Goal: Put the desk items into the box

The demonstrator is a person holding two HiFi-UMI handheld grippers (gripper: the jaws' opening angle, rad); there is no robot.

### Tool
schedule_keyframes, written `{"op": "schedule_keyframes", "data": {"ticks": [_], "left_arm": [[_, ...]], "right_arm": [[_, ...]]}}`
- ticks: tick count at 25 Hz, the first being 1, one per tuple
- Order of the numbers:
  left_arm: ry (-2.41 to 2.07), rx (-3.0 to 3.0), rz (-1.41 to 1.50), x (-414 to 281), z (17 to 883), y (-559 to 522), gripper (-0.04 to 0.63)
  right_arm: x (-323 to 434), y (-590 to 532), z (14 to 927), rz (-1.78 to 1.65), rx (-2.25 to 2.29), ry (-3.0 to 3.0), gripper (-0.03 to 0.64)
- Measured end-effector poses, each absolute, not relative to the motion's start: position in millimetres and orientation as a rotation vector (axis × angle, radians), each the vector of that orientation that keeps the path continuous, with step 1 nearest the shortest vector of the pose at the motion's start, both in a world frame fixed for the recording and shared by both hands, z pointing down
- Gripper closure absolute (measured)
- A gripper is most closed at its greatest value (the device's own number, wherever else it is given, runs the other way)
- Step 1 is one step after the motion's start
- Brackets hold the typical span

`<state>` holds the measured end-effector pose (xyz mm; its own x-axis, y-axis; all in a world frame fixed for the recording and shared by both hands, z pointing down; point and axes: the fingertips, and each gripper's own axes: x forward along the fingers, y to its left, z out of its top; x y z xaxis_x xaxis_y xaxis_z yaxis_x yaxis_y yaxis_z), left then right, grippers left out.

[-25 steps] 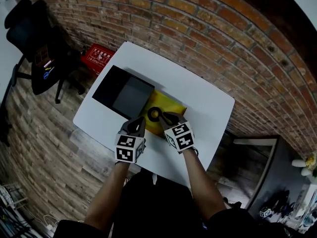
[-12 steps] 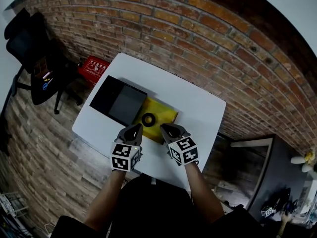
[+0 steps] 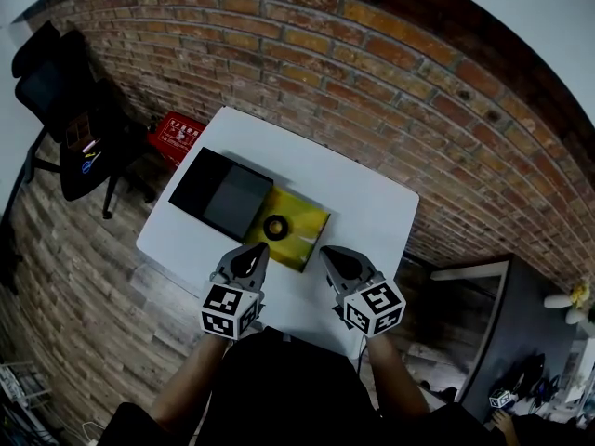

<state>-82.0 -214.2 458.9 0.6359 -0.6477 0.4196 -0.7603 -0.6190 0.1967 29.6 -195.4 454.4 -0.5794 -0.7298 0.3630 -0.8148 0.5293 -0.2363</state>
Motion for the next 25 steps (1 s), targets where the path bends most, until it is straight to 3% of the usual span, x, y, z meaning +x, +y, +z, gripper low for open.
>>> {"op": "schedule_keyframes", "data": {"ticks": [25], "left_arm": [[-1.175, 2.482, 0.415, -108, 458, -192, 0.584]], "right_arm": [[70, -169, 421, 0.466, 1.441, -2.565, 0.597]]}}
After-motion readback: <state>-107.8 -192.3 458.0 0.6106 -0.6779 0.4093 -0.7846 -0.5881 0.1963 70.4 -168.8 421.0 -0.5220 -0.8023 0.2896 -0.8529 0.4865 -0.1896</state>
